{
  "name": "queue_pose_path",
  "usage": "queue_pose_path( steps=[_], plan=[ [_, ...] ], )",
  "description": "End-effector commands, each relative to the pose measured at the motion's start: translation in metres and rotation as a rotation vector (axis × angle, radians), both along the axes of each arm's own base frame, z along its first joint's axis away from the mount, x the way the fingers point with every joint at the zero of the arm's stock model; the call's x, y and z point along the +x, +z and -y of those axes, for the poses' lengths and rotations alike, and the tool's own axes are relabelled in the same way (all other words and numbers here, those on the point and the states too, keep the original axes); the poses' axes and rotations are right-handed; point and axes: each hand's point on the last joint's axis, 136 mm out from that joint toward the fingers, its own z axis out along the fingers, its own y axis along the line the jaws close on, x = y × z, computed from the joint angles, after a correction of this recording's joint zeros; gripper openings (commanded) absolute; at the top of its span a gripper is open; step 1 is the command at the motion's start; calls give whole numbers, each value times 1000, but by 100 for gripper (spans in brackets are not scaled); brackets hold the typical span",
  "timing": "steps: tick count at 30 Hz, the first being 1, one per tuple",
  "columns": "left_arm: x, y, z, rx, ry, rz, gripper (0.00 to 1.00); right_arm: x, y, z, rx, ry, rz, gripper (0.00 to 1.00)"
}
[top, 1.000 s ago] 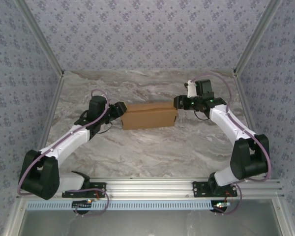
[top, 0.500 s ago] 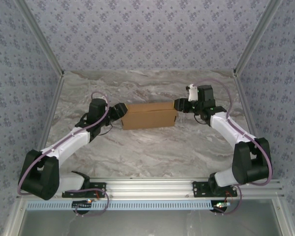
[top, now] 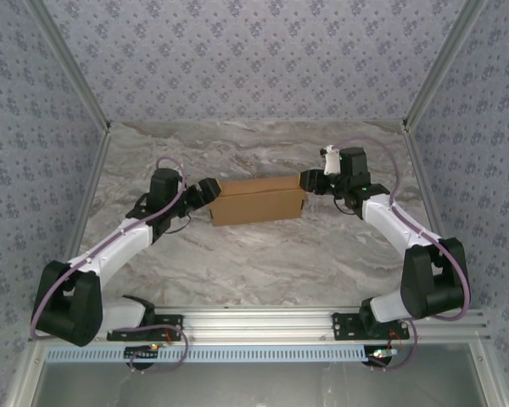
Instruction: Fold the paper box
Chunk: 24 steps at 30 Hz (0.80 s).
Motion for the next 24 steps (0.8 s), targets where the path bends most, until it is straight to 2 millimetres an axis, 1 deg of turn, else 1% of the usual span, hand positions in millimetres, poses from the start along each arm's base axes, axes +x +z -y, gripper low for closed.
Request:
queue_pose_path(
  steps=[1, 5, 7, 9, 13, 19, 21, 24],
  plan=[
    [-11, 19, 6, -41, -68, 28, 85, -50, -78, 16, -133, -12, -310, 44],
    [-19, 18, 1, -61, -69, 18, 86, -49, -76, 15, -132, -12, -304, 44],
    [-24, 12, -3, -63, -59, 0, 84, -48, -75, 15, -133, -13, -299, 44],
    [-27, 3, -9, -58, -43, -22, 81, -49, -76, 14, -138, -12, -301, 44],
    [-26, -13, -16, -60, -17, -66, 69, -48, -76, 14, -139, -11, -299, 44],
    [-31, -31, -13, -63, -36, -115, 50, -46, -74, 14, -147, -9, -293, 44],
    [-35, -40, -14, -62, -30, -129, 44, -44, -71, 14, -144, -5, -286, 44],
    [-40, -53, -15, -74, -25, -151, 35, -39, -61, 11, -125, 5, -265, 45]
  ],
)
